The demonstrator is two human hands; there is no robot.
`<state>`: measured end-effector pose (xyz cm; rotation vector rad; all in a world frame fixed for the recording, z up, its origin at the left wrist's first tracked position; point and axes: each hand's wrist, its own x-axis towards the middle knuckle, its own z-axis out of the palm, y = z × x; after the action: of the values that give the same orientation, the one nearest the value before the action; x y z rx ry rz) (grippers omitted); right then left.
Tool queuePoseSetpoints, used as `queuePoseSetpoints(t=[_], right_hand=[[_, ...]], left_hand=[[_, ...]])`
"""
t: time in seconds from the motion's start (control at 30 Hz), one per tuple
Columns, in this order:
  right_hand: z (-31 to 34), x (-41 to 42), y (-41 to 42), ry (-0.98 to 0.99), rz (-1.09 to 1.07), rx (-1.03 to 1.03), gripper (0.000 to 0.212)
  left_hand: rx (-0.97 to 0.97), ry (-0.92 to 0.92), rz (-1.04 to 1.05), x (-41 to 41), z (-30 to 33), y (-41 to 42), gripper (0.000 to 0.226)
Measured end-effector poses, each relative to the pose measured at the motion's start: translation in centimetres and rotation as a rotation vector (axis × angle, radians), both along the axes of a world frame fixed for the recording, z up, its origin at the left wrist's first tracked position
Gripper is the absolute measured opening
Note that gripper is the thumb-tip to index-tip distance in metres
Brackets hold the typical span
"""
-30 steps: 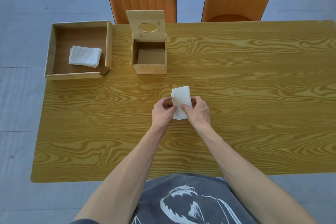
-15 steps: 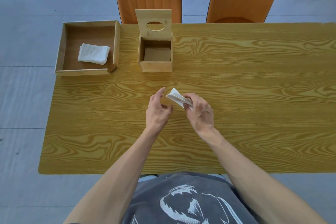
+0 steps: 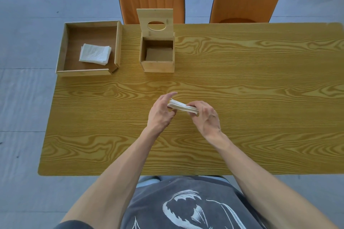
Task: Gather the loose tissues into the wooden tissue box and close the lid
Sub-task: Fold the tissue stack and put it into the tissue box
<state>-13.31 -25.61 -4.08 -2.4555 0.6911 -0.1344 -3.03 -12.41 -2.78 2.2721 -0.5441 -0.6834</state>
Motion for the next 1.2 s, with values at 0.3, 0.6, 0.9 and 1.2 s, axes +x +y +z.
queuePoseSetpoints(t=[0.3,0.6,0.9,1.2], right_hand=[[-0.1,-0.7,-1.1,-0.022,0.031,0.043,0.020],[0.1,-0.5,-1.7,-0.030,0.005,0.078,0.020],[0.3,0.7,-0.6,0.013,-0.075,0.132,0.019],[4.3,5.3,0.8,-0.136,-0.260,0.446,0.036]], left_hand=[[0.013,0.052,0.080,-0.4,0.3,0.0,0.023],[-0.051,-0.033,0.130,-1.0,1.1,0.1,0.014],[0.050,0.073,0.148,0.9,0.1,1.9,0.013],[-0.321,0.280,0.256,6.1,3.1,3.5,0.013]])
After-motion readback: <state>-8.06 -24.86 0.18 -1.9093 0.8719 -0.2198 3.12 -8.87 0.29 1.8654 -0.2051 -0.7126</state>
